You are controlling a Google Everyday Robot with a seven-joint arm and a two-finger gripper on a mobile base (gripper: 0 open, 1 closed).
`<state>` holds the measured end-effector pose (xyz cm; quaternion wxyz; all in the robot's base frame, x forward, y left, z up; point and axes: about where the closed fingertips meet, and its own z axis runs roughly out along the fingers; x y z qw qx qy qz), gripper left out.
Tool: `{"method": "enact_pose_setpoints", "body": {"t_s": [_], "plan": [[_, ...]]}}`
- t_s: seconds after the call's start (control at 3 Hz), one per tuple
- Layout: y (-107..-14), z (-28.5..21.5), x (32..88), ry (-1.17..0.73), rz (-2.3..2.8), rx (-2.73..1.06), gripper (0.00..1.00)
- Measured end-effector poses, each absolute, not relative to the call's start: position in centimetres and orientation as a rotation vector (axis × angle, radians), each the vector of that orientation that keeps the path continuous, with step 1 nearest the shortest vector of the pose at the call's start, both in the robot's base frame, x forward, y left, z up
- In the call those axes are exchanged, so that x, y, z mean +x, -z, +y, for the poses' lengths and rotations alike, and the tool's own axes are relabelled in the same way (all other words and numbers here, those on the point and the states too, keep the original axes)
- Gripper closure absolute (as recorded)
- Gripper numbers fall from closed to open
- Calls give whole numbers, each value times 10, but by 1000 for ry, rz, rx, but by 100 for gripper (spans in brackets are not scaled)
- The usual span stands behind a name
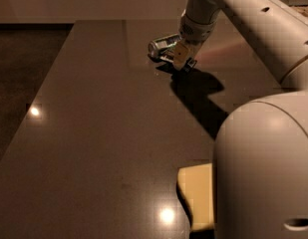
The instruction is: Move rxbar chocolate near green can
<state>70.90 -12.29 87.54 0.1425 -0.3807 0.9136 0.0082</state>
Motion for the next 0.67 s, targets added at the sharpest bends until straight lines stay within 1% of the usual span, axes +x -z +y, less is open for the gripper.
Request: {"method": "enact_pose_setpoints", "body": {"t_s": [0.67], "plan": [[-869,-128,719,-1,2665,-1042,15]]}}
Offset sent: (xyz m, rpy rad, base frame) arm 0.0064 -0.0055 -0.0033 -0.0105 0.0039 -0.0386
